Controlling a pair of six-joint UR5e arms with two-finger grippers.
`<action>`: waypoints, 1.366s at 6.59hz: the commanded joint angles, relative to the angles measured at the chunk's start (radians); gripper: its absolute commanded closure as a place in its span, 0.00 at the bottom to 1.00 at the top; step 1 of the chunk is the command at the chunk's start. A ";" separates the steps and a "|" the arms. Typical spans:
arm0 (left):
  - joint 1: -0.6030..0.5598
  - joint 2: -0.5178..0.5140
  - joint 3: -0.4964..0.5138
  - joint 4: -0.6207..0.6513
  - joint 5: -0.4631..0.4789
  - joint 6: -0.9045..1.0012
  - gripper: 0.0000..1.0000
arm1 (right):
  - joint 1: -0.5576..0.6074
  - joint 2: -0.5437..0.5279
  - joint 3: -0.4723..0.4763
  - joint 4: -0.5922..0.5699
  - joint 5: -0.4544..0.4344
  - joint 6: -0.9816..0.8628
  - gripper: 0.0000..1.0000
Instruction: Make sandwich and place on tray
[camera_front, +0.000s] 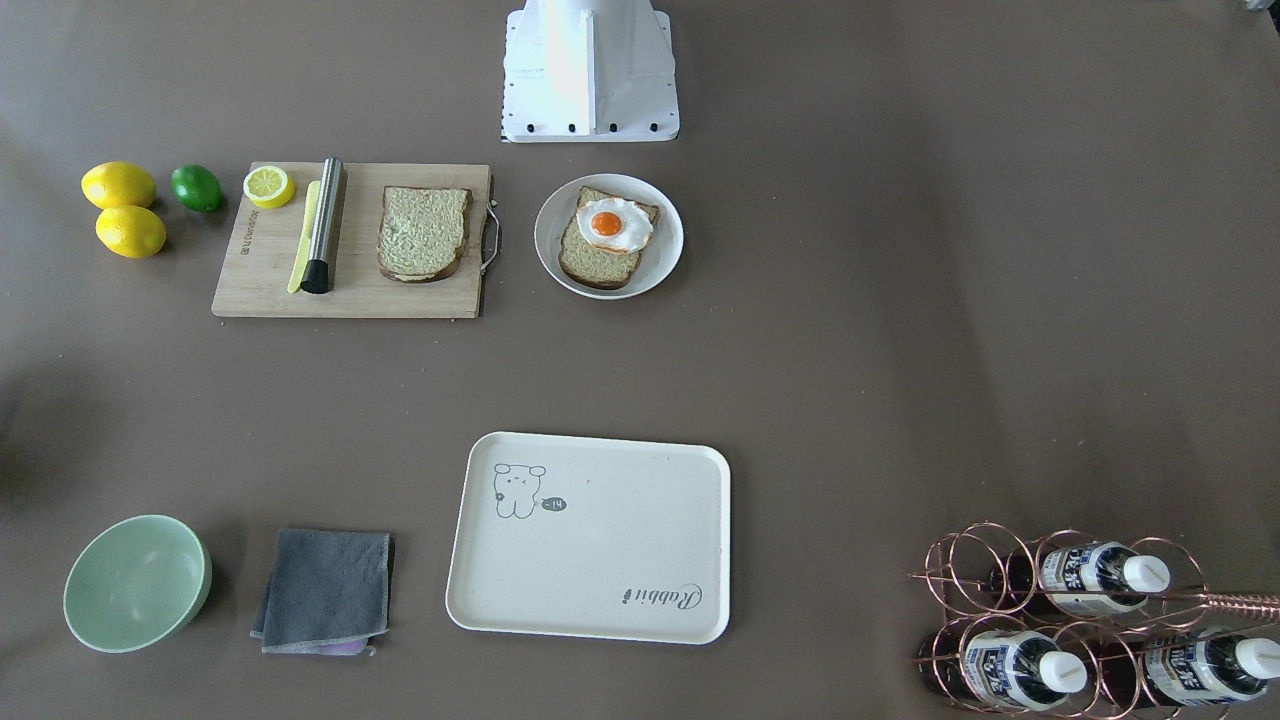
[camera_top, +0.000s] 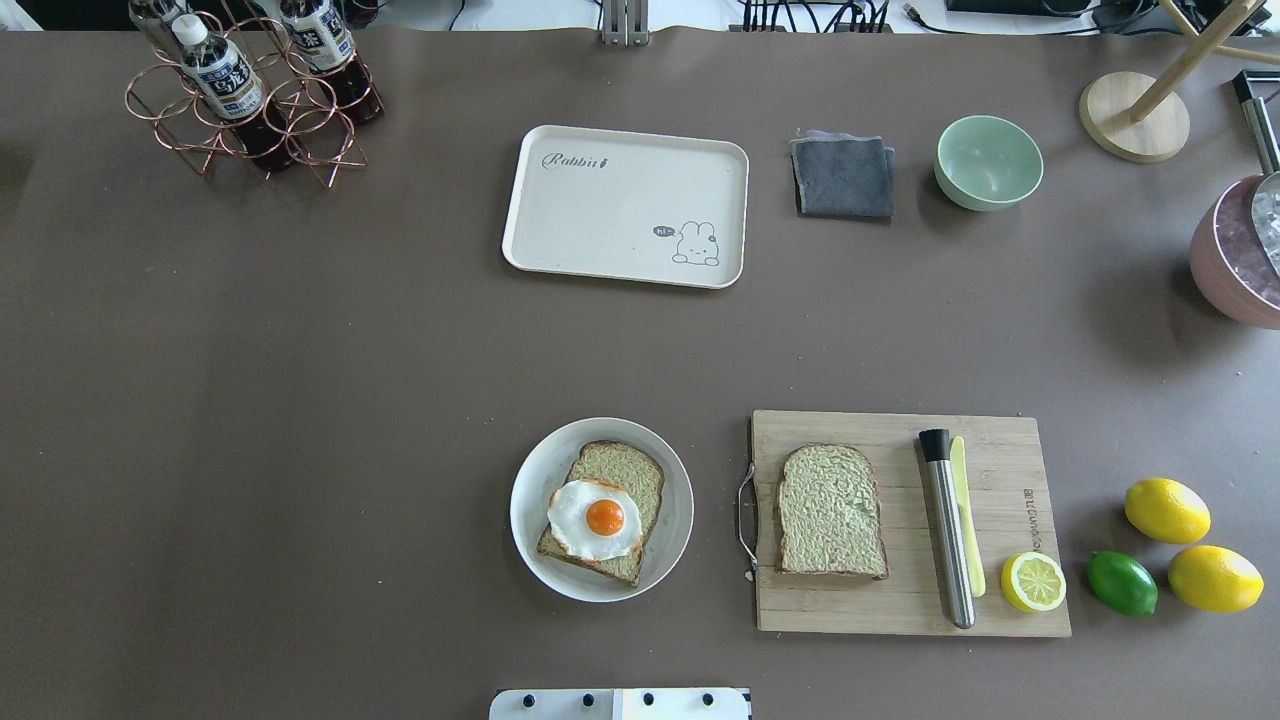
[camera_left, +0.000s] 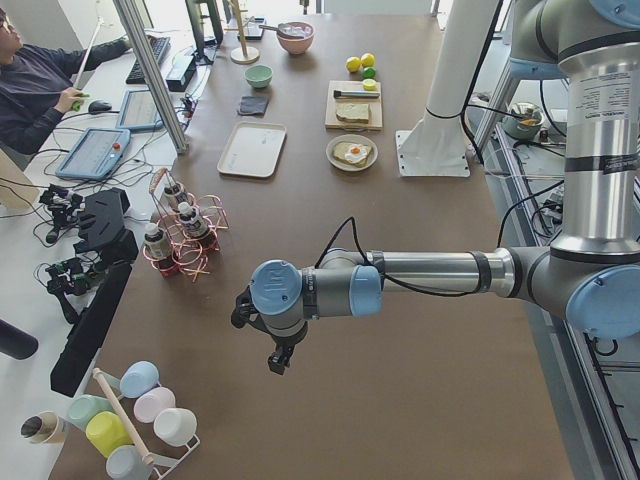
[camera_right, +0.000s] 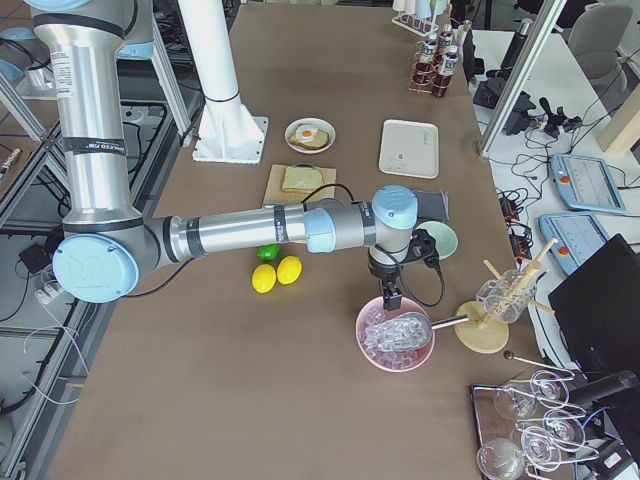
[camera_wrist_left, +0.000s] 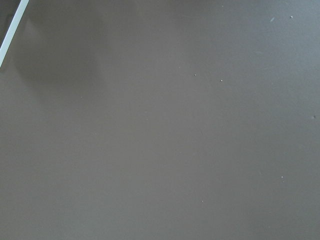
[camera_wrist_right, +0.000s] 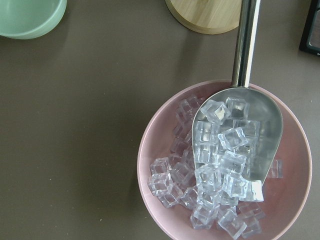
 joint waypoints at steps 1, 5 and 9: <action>0.000 0.009 -0.005 -0.003 -0.001 -0.003 0.03 | -0.004 -0.003 -0.002 0.007 -0.002 0.215 0.00; 0.003 -0.055 -0.017 -0.070 -0.108 -0.006 0.03 | -0.063 0.075 0.087 0.062 0.003 0.242 0.00; 0.101 -0.177 0.010 -0.246 -0.081 -0.311 0.03 | -0.222 0.217 0.095 0.067 -0.002 0.348 0.00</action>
